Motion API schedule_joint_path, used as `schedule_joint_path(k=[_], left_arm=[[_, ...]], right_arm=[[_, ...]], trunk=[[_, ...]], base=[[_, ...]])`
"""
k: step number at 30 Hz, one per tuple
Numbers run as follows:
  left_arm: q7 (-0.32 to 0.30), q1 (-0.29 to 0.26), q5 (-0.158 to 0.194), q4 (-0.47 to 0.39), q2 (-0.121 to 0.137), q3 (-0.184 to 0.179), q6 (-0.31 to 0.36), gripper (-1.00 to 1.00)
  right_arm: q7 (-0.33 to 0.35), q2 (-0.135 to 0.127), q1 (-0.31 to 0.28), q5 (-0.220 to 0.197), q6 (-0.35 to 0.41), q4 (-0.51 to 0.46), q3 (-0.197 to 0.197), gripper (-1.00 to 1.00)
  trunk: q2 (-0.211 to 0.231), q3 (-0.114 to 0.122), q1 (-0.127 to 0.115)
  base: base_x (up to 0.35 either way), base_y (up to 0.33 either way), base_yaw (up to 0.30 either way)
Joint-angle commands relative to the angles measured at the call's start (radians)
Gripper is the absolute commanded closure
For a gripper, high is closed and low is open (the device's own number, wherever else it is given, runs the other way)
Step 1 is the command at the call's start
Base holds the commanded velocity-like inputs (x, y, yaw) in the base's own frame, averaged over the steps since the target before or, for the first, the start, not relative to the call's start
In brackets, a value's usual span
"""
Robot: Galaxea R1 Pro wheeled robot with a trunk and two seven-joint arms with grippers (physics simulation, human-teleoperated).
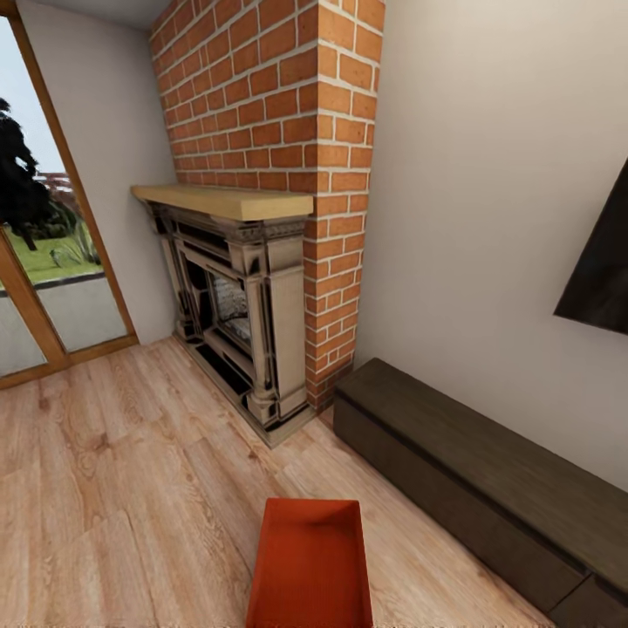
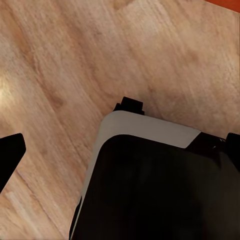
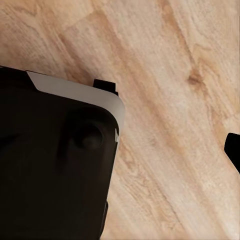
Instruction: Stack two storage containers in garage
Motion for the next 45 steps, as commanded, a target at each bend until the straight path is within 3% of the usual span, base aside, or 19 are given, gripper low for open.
schedule_joint_path(k=[1, 45], left_arm=[[0.003, 0.000, 0.008, 0.000, 0.000, -0.009, -0.002, -1.00], [0.003, 0.000, 0.008, 0.000, 0.000, -0.009, -0.002, -1.00]], right_arm=[[-0.002, 0.000, -0.001, -0.004, -0.005, 0.003, 0.008, -1.00], [0.001, -0.001, -0.001, 0.002, -0.006, 0.003, 0.012, -1.00]], trunk=[[-0.001, -0.003, 0.000], [-0.001, -0.073, 0.000]], base=[[0.000, 0.000, 0.000], [0.000, 0.000, 0.000]])
